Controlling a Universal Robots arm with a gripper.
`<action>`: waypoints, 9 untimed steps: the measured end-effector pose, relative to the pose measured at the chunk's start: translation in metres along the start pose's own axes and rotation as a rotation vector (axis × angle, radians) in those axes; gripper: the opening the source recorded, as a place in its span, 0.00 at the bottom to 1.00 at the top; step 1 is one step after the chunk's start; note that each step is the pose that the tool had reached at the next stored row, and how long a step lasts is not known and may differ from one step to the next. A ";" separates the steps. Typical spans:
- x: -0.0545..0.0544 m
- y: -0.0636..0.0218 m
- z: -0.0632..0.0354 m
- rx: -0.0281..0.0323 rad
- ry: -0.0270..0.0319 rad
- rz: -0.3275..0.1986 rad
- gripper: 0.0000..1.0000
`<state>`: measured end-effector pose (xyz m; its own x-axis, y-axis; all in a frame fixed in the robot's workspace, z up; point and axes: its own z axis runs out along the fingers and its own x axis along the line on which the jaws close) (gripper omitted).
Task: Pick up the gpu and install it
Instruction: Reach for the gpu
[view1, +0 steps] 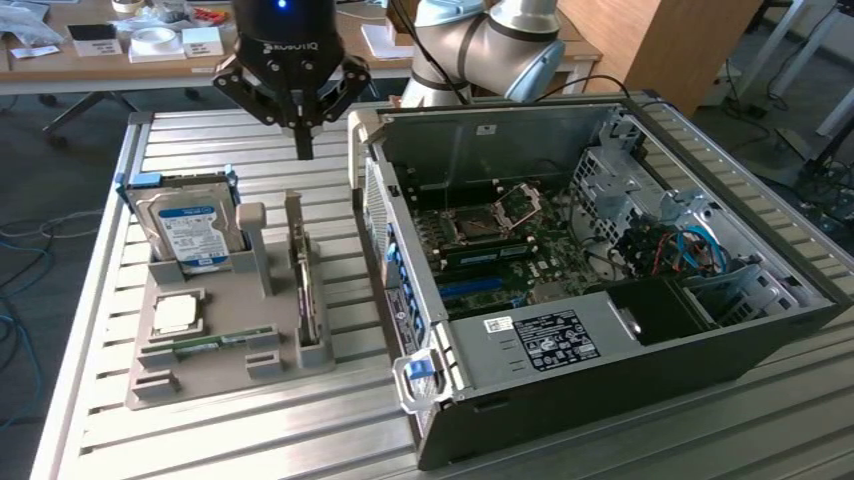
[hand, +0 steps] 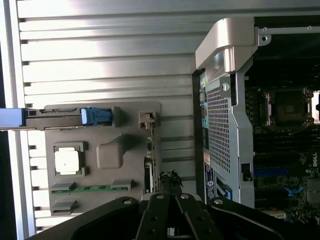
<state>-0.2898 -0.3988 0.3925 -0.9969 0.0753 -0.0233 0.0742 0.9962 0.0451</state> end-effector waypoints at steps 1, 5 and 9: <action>0.001 -0.0001 0.0000 0.0000 0.0000 0.000 0.11; 0.002 -0.0001 0.0000 0.0000 0.0001 0.000 0.11; 0.002 -0.0001 0.0000 0.0000 0.0000 0.000 0.11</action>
<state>-0.2917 -0.3988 0.3924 -0.9969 0.0753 -0.0233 0.0741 0.9962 0.0451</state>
